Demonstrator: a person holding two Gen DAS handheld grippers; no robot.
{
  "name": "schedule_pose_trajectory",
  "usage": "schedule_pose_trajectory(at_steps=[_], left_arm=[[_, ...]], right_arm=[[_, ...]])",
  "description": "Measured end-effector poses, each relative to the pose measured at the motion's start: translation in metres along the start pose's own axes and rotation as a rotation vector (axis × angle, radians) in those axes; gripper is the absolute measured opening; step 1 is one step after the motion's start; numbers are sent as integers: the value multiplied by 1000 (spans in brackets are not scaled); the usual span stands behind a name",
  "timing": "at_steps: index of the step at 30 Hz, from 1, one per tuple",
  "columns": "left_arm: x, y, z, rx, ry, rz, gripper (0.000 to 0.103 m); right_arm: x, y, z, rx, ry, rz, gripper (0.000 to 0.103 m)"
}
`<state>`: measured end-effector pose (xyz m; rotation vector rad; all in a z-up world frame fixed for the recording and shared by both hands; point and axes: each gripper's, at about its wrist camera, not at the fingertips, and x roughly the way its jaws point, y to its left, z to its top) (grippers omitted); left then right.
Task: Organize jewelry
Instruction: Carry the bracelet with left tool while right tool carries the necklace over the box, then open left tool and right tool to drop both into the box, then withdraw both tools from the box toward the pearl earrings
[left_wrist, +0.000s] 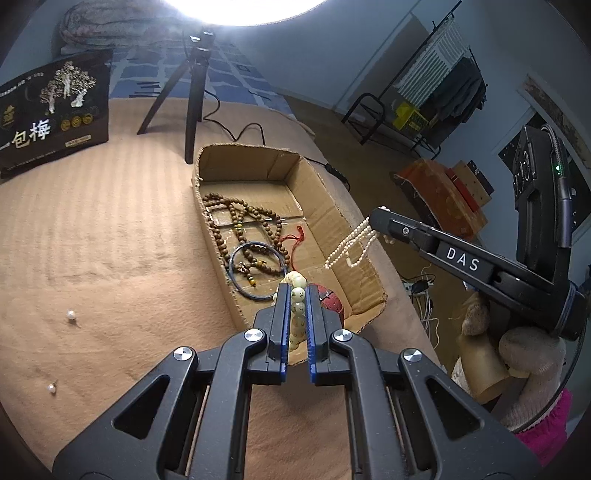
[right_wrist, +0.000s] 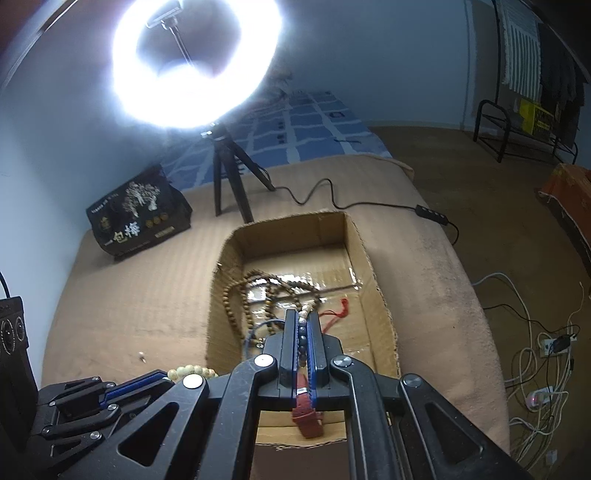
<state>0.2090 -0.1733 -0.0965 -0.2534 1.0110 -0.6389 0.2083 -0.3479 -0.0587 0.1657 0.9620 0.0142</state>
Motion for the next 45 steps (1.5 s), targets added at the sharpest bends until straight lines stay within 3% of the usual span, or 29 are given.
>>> schedule_pose_trajectory(at_steps=[13,14,15,16,18,21,32,39,45], left_arm=[[31,4,0,-22,42,35,6],[32,5,0,-23,47,43,6],[34,6,0,-23,52,48,6],[34,6,0,-21,55,55,8],[35,7,-1,-13,57,77,32],[33,7,-3,-7,47,96,39],[19,16,-7,8,-3,167,39],[-3,36,-10,-8,-43,232,39],[-27,70,-14,-66,-27,295,39]], right_arm=[[26,-22,-7,40,74,-21,2],[27,-22,-8,37,78,-21,6],[27,-22,-8,38,79,-32,21],[26,-22,-9,40,77,-36,29],[26,-21,-9,42,79,-31,44],[26,-21,-9,46,75,-33,59],[20,-21,-10,72,52,-28,69],[16,-15,-12,90,6,-6,69],[10,10,-15,10,-53,-2,74]])
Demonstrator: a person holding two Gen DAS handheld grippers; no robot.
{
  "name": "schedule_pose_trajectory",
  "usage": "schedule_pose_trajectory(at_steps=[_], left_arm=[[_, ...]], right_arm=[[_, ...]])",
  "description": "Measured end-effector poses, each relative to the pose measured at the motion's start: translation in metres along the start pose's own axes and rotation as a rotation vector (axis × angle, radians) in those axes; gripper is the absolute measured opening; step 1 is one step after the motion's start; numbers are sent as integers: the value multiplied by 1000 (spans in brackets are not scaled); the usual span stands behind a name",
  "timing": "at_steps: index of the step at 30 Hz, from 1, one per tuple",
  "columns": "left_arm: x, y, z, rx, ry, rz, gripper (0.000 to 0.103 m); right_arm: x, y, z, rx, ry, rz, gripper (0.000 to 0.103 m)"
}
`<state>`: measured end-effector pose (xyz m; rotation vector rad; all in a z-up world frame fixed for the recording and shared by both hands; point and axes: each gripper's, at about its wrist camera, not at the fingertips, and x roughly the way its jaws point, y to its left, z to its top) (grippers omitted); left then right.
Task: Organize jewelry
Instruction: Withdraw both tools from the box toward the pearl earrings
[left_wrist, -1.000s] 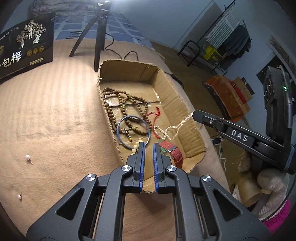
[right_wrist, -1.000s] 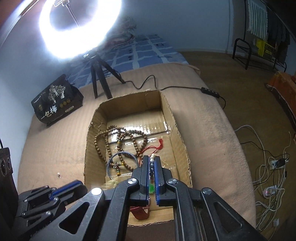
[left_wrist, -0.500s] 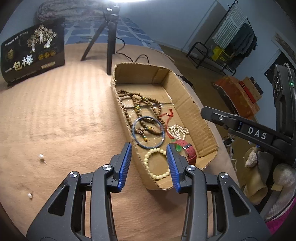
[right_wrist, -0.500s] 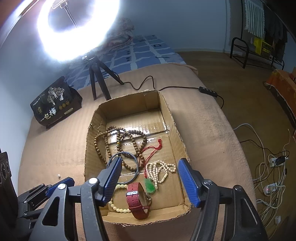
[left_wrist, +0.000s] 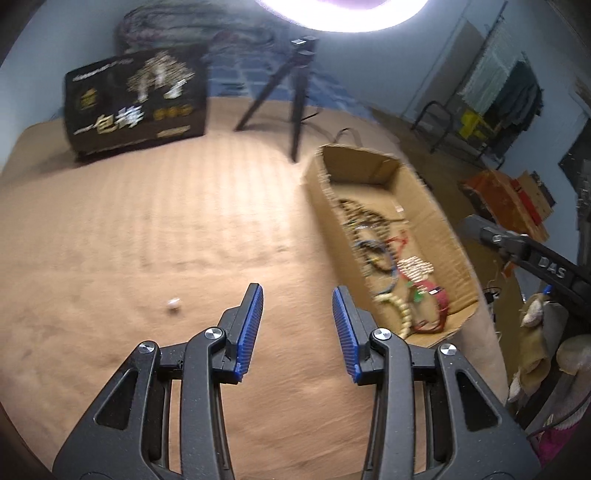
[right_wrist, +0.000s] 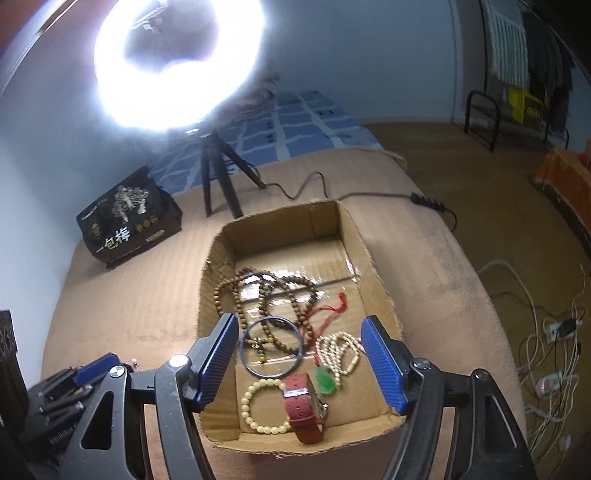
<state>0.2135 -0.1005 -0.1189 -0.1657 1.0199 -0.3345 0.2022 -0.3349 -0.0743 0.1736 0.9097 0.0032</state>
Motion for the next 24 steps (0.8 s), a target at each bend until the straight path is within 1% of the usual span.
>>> schedule_pose_trajectory(at_steps=[4,8,11,17,19,21,24], left_arm=[[-9,28,-4,-29,16,44,39],[-23,54,-9,-46,3,78,39],[-33,71,-15,-52,-6,94,39],[-50,101,-28,-57,-14,107,39],[-53,106,-33,-50,-12,103,39],[-56,109,-37,-40,-10,103,39],[-59,113,-44,-33,-8,92,39]], right_arm=[[0,20,-2,-47,-15,32,80],[4,41,-4,-78,13,76,82],[7,56,-5,-102,29,95,82],[16,88,-11,-157,62,161,82],[18,96,-13,-169,67,172,80],[22,106,-15,-178,78,194,73],[25,116,-17,-184,84,220,69]])
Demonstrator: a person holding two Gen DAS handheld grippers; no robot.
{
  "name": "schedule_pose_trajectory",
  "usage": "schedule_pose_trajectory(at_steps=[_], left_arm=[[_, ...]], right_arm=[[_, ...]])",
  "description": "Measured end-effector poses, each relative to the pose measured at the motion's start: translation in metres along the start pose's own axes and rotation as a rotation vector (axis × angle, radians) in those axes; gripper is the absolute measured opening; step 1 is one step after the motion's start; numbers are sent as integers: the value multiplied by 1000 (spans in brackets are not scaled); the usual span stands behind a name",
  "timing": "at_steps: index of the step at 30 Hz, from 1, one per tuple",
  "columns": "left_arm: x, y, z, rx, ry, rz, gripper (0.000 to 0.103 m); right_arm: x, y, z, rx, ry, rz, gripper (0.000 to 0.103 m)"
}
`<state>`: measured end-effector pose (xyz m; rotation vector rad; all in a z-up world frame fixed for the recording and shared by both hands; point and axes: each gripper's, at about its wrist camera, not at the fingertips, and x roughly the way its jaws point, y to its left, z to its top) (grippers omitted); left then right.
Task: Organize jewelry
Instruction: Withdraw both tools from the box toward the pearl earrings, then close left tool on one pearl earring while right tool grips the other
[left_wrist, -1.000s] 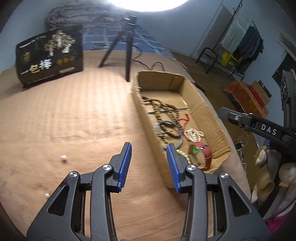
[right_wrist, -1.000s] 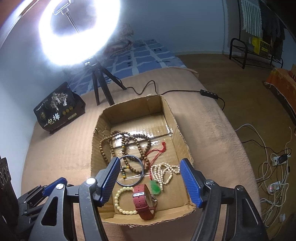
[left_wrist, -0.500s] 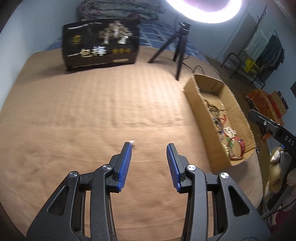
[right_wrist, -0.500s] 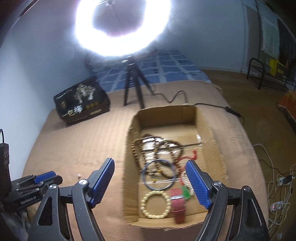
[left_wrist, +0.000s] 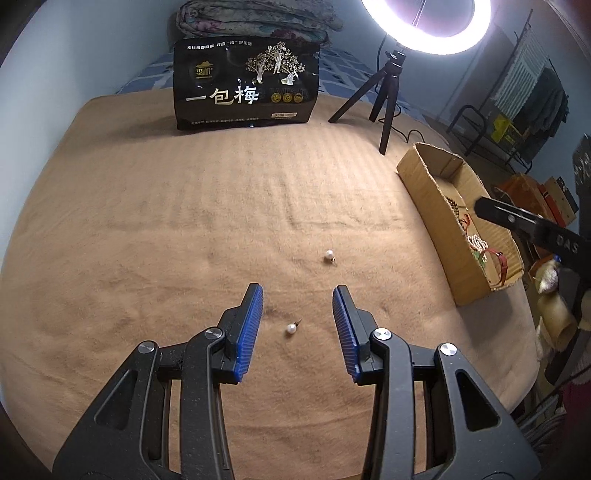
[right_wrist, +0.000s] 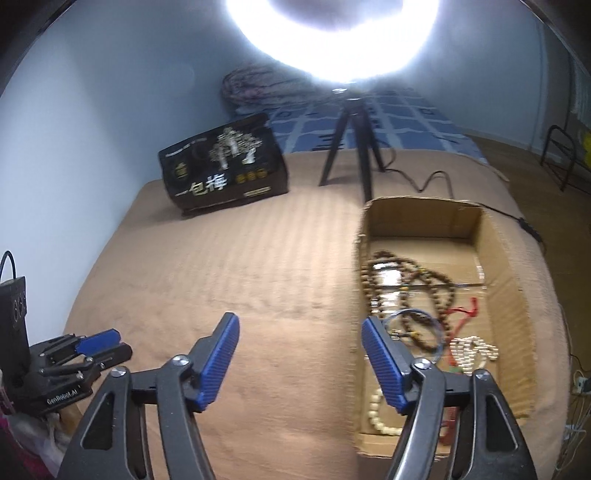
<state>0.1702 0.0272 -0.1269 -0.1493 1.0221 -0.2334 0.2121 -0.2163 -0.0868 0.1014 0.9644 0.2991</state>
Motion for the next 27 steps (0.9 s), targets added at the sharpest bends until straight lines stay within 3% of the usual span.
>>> schedule_pose_trajectory(at_steps=[13,15,22,27], left_arm=[[18,9,-24,-1,42,-76,39],[23,11,-28,-2,49,-80,34],[40,14,-35,20,74,-76,25],[52,8,-36,52,91,-73,24]], right_arm=[[45,46,-13,-109,60,75,47],[52,49,-17,-123,67,82,44],[81,64,-23,-190,86,104,39],[97,74,-27,-249,103,95,37]])
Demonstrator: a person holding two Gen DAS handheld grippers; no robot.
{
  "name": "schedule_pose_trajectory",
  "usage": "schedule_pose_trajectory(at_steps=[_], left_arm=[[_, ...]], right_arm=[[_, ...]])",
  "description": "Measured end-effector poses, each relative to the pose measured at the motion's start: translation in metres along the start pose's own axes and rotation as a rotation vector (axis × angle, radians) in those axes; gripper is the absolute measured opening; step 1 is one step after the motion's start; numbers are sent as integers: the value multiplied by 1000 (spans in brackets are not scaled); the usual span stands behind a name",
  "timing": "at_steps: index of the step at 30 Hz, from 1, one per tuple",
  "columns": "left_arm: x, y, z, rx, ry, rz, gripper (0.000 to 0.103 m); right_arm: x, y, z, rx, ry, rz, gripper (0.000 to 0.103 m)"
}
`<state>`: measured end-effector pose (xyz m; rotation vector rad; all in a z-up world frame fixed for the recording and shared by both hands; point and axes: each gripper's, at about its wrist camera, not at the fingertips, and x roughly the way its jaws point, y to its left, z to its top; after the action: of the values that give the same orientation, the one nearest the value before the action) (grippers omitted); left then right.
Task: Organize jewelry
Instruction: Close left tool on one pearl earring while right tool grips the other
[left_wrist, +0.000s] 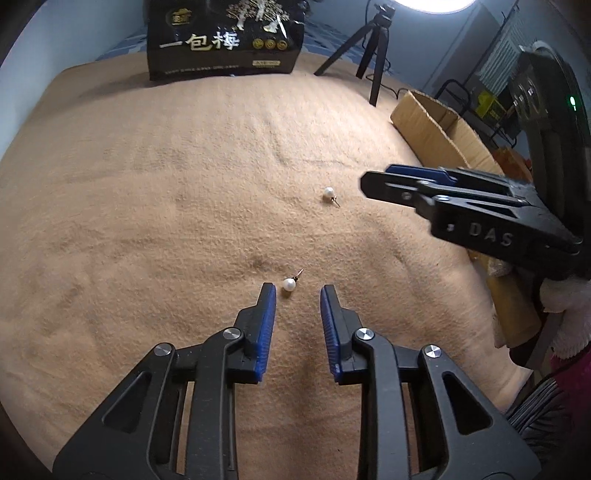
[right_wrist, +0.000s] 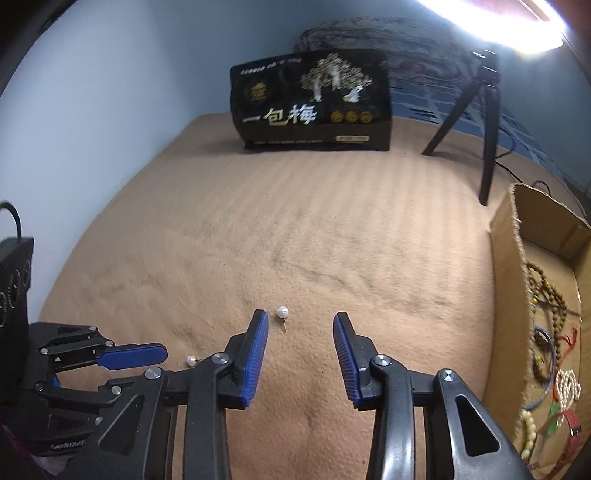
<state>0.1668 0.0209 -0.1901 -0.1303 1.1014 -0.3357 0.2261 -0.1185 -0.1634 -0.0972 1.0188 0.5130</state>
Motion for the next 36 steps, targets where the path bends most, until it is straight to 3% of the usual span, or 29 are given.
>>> schedule_pose_trajectory(at_steps=[13,19,22,24,36], left_arm=[[18,4,3,11,12,29,24],[22,8,6,7,10,32,17],[23,8,6,14,5,38,13],[23,7,6,24,1,49,8],[9,8,9,5,-31,52,6]], right_arm=[[31,2,0,-37,34,-14,33],[39,12,0,-79,40,-24,28],[43,14,1,-87,40,-35,18],[44,13,1,-85,40,-41,6],[21,6,9,-46,-3,-44,6]])
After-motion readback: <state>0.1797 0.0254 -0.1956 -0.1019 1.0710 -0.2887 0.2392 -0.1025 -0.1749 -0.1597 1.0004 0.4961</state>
